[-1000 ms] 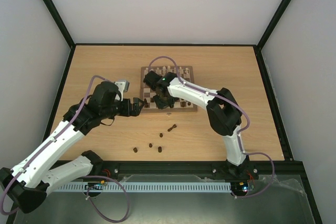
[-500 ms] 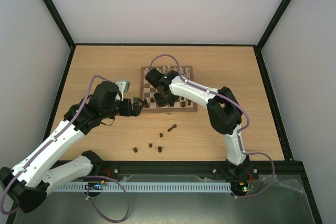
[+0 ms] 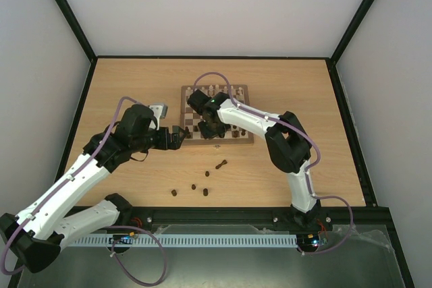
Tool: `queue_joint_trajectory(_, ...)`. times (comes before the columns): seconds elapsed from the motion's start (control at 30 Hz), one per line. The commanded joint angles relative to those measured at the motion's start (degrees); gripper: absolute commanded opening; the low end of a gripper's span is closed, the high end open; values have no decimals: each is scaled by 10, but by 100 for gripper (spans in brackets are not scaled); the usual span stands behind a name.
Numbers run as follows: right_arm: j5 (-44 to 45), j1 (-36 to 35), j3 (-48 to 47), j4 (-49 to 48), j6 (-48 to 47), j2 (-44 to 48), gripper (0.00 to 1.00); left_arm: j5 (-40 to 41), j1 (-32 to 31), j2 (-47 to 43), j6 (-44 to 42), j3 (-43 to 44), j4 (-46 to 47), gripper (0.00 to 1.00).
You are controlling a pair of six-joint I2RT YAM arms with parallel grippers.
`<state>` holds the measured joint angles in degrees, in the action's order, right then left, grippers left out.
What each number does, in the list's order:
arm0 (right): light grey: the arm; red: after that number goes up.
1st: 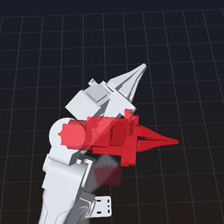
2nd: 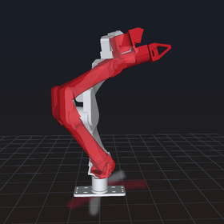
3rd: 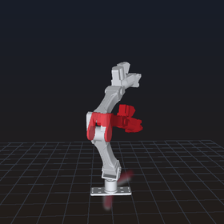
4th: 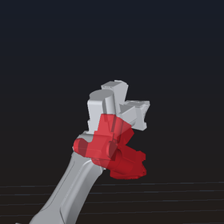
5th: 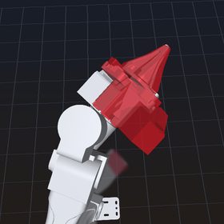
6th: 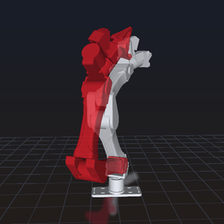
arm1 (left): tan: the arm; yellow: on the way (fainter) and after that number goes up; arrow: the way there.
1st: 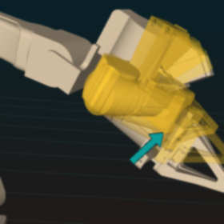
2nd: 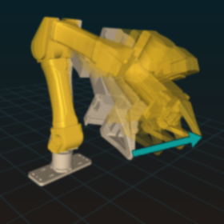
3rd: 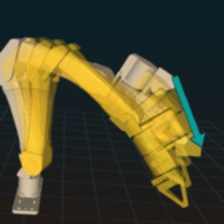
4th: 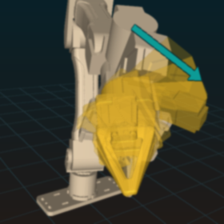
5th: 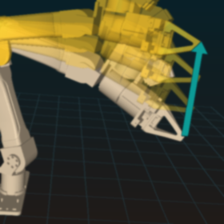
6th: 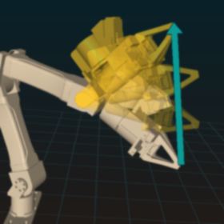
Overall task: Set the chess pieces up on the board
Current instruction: Place the chess piece on the chessboard, then move the chess piece to the chessboard.
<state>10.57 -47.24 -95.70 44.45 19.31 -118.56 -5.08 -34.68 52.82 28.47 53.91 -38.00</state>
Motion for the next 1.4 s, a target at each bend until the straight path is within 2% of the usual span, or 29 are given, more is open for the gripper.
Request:
queue_joint_trajectory(0.0, -5, 1, 7, 18, -4, 12, 25, -6, 2, 1, -3, -6, 6, 100)
queue_joint_trajectory(0.33, -8, 1, -5, 27, -2, 48, 36, -9, 3, 1, -2, -6, 7, 100)
queue_joint_trajectory(0.6, -16, -4, 13, 24, 11, 157, 41, -6, 3, 1, -1, -4, 7, 99)
queue_joint_trajectory(0.83, 9, -20, 136, 25, 43, 263, 41, -4, 3, 0, -1, -1, 8, 99)
queue_joint_trajectory(1.07, -3, -42, 262, -6, 85, 353, 41, -1, 3, 4, 3, -7, 12, 99)
queue_joint_trajectory(1.23, 5, -56, 296, -26, 98, 357, 40, -4, 3, 2, 8, -20, 21, 99)
queue_joint_trajectory(1.37, 30, -50, 251, -26, 82, 312, 40, -8, 3, 0, 11, -26, 26, 99)
